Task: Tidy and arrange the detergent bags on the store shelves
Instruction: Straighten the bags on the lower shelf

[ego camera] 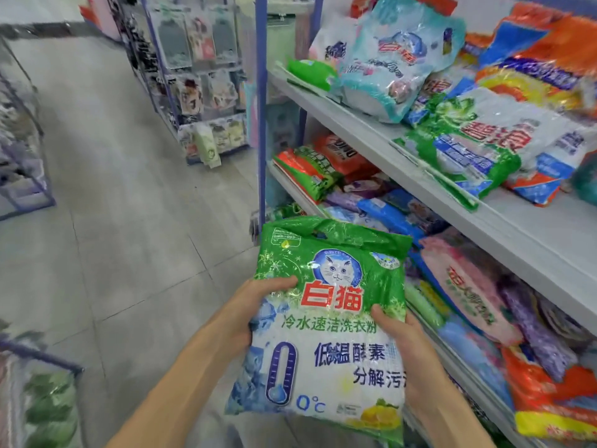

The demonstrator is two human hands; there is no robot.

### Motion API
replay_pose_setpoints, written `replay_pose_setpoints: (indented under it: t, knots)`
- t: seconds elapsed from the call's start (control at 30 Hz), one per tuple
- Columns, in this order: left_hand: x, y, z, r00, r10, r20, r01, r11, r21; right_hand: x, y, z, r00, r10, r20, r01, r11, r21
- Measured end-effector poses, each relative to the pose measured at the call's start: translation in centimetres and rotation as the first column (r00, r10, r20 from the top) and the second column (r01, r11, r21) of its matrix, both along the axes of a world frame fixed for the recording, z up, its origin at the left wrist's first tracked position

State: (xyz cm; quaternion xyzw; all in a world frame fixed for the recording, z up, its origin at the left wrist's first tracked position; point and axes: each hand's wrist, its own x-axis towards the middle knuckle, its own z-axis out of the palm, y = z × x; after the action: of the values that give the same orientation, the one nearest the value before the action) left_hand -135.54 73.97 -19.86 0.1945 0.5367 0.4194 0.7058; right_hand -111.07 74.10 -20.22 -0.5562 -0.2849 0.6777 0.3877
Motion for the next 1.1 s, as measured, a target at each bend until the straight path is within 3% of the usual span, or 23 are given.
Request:
replay_pose_setpoints:
  t: [0.43, 0.63, 0.87, 1.0, 1.1]
  knots:
    - [-14.7, 23.4, -2.4, 0.983, -0.163, -0.089, 0.158, 0.985, -0.07, -16.3, 16.2, 0.2, 0.945, -0.325, -0.021, 0.322, 0.943, -0.08]
    - [-16.0, 32.4, -1.4, 0.963, -0.233, -0.137, 0.237, 0.971, 0.016, -18.4, 23.1, -2.9, 0.875, -0.47, -0.119, 0.461, 0.883, -0.092]
    - [-16.4, 42.4, -4.9, 0.922, -0.275, -0.271, 0.325, 0.932, 0.161, -19.6, 30.7, -6.7, 0.841, -0.506, -0.189, 0.52, 0.854, 0.025]
    - [-16.6, 47.9, -5.8, 0.894, -0.358, -0.271, 0.401, 0.908, 0.121, -19.7, 34.8, -6.8, 0.844, -0.466, -0.266, 0.506, 0.857, 0.102]
    - [-15.5, 51.7, -5.8, 0.881, -0.403, -0.246, 0.438, 0.893, 0.105, -19.2, 37.7, -5.9, 0.883, -0.4, -0.246, 0.457, 0.853, 0.253]
